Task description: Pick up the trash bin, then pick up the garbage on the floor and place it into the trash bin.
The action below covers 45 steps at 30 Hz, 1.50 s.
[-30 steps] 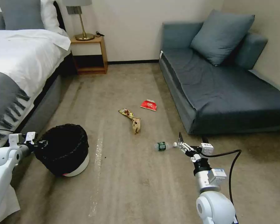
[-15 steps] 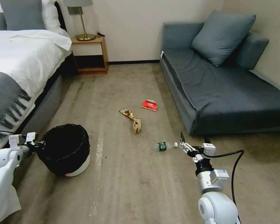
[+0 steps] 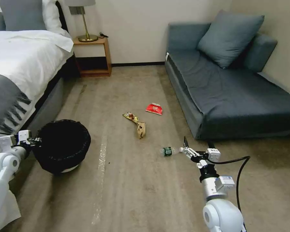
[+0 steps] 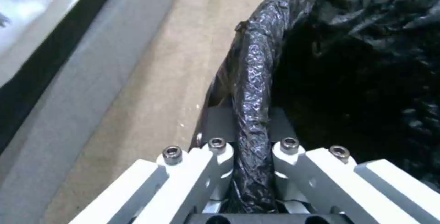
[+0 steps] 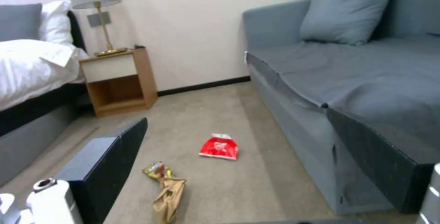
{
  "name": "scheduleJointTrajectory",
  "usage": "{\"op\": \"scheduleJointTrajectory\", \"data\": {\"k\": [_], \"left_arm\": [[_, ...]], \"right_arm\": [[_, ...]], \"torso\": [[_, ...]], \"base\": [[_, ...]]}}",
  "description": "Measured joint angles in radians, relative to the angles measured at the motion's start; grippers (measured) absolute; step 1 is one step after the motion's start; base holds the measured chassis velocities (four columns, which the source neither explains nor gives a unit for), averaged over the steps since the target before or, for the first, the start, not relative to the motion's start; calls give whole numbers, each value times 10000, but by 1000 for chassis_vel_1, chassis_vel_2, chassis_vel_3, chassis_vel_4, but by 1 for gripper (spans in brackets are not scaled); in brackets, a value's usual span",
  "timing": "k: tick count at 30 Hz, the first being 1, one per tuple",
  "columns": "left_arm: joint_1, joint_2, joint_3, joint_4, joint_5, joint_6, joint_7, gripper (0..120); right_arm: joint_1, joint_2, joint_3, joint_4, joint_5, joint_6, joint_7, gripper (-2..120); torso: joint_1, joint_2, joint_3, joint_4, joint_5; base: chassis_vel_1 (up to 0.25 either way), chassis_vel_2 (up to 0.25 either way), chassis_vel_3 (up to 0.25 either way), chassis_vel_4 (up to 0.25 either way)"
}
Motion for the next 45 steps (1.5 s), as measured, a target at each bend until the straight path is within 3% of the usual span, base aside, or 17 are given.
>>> {"op": "scheduleJointTrajectory", "data": {"k": [4,5,8,11,14,17,19,27,32,45], "left_arm": [[268,51,-80,-505,12,390,-340,5],[624,6,-130,-1062,190,643,-456,5],[1061,-112,-203,-1677,389,802,-443,5],[1774,-364,-701,-2537,510,863,-326,5],[1979,-439,-854,-2729,517,872,-297,5],[2639,-696,-1528,-3478,712,1065,-286,5],[2755,-734,-1664,-3598,771,1086,-289,5],[4479,-1156,-3404,-4438,1614,1008,181,5],[4772,-1385,-3744,-4611,1629,953,299,5],[4995,-1712,-3903,-4841,1782,918,521,5]], "right_arm": [[25,-74,-97,-93,-64,118,-105,100],[33,-117,-179,-180,-157,192,-157,100],[45,-125,-234,-268,-210,262,-185,100],[74,-133,-320,-395,-228,340,-212,100],[96,-134,-360,-433,-228,361,-215,100],[192,-112,-525,-542,-238,418,-237,100],[209,-101,-546,-565,-255,427,-240,100],[307,-11,-662,-1011,-474,891,-355,100],[263,-62,-653,-1041,-470,1030,-486,100],[177,-113,-591,-1034,-505,1098,-586,100]], "torso": [[0,0,0,-3,4],[0,0,0,0,4],[0,0,0,1,0],[0,0,-1,-2,3],[0,0,-1,-1,3],[0,0,-1,-1,2],[0,0,-1,-1,3],[-1,0,-1,2,3],[-1,0,-2,1,3],[-1,0,-1,-3,3]], "base": [[0,0,0,0],[0,0,0,0],[0,0,0,0],[0,0,0,0],[0,0,0,0],[0,0,0,0],[0,0,0,0],[0,0,0,0],[0,0,0,0],[-102,105,91,-97]]}}
